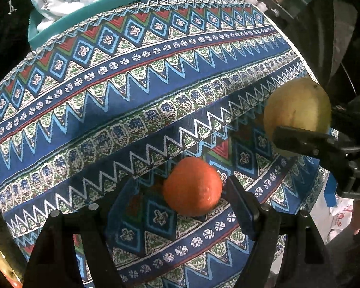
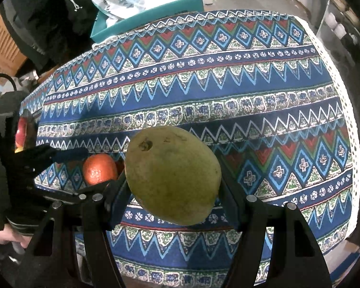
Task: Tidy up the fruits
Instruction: 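Carry the mango with the right tool while the left tool carries the pear to the bowl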
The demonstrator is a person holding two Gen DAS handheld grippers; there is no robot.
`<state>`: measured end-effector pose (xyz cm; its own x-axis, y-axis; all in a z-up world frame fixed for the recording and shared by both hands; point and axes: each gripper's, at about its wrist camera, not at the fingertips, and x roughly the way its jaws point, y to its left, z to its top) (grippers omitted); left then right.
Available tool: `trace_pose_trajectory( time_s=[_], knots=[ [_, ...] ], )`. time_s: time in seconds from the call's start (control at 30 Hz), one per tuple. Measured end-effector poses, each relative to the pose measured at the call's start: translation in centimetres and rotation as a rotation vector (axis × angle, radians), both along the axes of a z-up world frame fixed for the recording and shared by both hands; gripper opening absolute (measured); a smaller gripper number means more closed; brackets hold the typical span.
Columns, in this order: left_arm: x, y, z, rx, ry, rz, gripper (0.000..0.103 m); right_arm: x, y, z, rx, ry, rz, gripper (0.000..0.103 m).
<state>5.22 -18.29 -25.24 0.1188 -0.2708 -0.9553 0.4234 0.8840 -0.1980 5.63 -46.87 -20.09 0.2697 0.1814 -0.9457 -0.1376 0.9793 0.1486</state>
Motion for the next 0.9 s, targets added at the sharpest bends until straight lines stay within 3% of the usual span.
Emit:
trace_pose_trajectory(
  time_s=[0.2,0.37,0.9],
  knots=[
    [0.0,-1.0,-0.3,-0.027,-0.020,-0.050,0.048,0.2,0.3,-0.4,0.003,0.006,0.005,0.068],
    [-0.1,-1.2,-0.1,0.020,-0.054,-0.055,0.047,0.2,0.9,-0.5,0.002,0.005,0.017,0.068],
    [-0.8,3.3,4.3,-0.023,-0.108,0.052,0.046,0.2,4.1,2.0,0.025,-0.050,0.076,0.068]
  ],
)
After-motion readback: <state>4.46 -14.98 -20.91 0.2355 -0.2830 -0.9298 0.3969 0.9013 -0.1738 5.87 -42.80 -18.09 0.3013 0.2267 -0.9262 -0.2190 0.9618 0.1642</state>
